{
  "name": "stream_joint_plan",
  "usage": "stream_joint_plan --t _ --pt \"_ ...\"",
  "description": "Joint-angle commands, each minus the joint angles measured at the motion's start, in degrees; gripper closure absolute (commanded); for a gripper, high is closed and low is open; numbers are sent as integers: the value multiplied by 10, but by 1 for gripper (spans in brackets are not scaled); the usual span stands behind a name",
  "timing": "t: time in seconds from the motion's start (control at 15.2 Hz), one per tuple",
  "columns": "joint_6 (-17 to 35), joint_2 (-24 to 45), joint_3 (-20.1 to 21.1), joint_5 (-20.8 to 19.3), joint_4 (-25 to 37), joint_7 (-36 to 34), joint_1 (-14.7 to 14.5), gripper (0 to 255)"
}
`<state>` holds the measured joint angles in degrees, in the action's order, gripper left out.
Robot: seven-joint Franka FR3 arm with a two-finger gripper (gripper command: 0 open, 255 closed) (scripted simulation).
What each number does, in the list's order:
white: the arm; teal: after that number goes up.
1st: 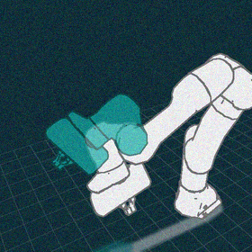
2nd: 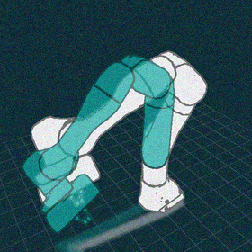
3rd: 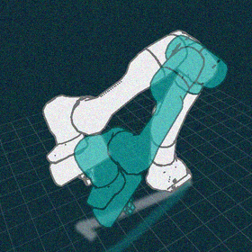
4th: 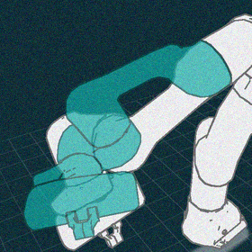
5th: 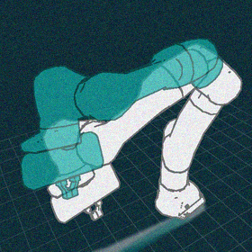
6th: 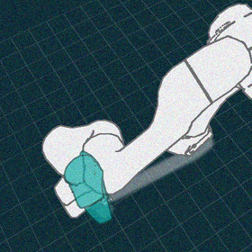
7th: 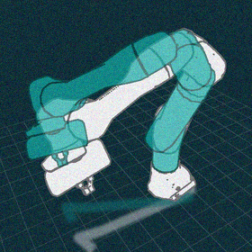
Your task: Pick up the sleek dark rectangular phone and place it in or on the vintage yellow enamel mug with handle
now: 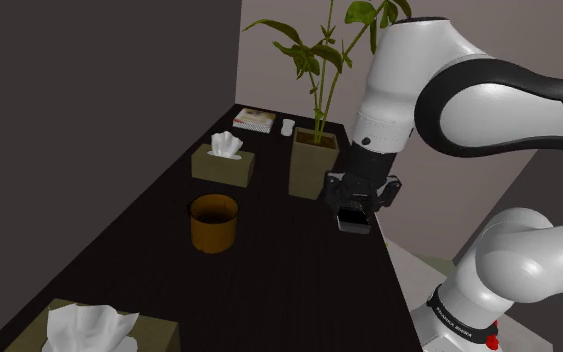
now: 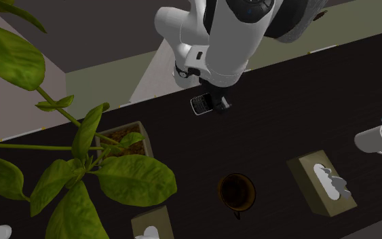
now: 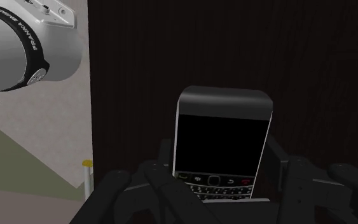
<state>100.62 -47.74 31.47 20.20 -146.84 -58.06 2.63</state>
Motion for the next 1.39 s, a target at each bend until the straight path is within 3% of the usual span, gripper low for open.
stream_joint_plan --t 0.0,0.2,0.53,0.79,1.06,1.32 --pt "-16 -2 -6 -5 14 0 2 255" --pt "-37 -2 -13 -11 34 0 4 255" --pt "6 121 47 -25 125 -37 50 255" --pt "27 222 101 -58 207 -80 90 255" --pt "38 337 164 -119 300 -140 128 255" --pt "28 480 224 -226 406 -227 142 255"
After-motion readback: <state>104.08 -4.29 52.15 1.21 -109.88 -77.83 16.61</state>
